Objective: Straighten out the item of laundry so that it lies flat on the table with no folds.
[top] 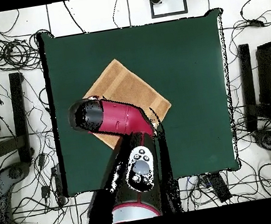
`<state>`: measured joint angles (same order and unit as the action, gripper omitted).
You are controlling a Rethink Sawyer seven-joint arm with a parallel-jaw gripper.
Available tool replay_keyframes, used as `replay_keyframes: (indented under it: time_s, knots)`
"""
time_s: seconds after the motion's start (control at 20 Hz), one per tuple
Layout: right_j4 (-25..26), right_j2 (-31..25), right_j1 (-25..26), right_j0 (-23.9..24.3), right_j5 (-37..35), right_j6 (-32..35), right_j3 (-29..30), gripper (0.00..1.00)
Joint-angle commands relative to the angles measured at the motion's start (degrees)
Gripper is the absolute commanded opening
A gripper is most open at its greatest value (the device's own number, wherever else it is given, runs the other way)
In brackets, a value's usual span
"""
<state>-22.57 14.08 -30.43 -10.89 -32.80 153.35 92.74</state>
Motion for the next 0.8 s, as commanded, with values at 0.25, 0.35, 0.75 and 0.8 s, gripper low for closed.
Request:
replay_keyframes:
  time_s: [0.25,0.35,0.75,0.8]
  knots:
    - [5.8,-4.0,-0.3,4.5,3.2,-0.4,9.1,1.0]
    - [6.5,-4.4,-0.7,4.8,3.6,0.0,9.6,1.0]
    - [8.1,-5.1,-1.8,5.4,1.8,0.9,9.4,1.0]
    - [8.1,-5.3,-1.8,5.5,2.1,1.0,9.6,1.0]
